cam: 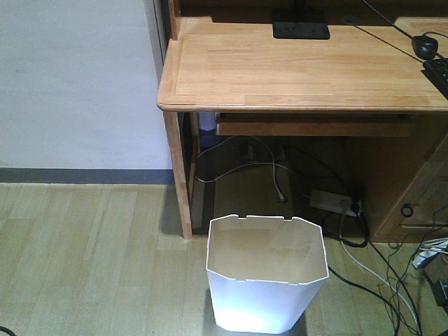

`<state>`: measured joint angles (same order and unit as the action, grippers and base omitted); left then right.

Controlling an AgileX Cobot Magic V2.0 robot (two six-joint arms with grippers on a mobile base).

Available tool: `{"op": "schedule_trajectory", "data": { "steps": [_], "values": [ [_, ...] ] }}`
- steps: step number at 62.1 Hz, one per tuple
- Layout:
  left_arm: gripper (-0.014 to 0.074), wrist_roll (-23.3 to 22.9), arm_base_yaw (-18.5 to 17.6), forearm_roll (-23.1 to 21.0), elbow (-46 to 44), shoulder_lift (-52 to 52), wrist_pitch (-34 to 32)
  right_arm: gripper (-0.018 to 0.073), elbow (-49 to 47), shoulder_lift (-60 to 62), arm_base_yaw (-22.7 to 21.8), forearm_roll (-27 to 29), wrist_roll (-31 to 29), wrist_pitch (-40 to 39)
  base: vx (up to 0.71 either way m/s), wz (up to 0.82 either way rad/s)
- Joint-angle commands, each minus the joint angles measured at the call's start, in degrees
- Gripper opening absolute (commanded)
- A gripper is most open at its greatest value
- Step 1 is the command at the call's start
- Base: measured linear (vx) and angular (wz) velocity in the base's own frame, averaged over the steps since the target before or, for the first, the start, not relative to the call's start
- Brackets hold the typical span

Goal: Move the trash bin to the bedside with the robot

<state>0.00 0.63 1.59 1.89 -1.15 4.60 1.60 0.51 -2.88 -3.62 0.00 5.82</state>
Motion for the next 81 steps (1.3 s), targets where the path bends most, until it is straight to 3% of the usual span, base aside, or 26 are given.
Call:
{"op": "schedule_trajectory", "data": {
  "steps": [1, 10, 24, 53, 81],
  "values": [
    [-0.0006, -0.79, -0.35, -0.54, 0.67, -0.43, -4.23, -0.0008, -0.02, 0.66, 0.02, -0.33, 0.00, -4.50, 0.00, 0.00],
    [-0.0006, -0.79, -0.35, -0.54, 0.67, -0.43, -4.23, -0.0008, -0.02, 0.66, 0.02, -0.59, -0.36, -6.92, 0.00, 0.00],
    [-0.0006, -0.79, -0.35, -0.54, 0.67, -0.43, -4.23, -0.0008, -1.63, 0.01, 0.02, 1.65, 1.57, -18.76, 0.00, 0.00],
    [-0.0006, -0.79, -0.35, -0.54, 0.67, -0.43, -4.23, -0.0008, -20.62, -28.99, 0.02, 1.19, 1.23, -9.28, 0.00, 0.00],
    [-0.0006, -0.79, -0.35, -0.54, 0.67, -0.43, -4.23, 0.0000, -21.48, -40.03, 0.02, 3.27, 1.26, -5.06, 0.00, 0.00]
  ]
}}
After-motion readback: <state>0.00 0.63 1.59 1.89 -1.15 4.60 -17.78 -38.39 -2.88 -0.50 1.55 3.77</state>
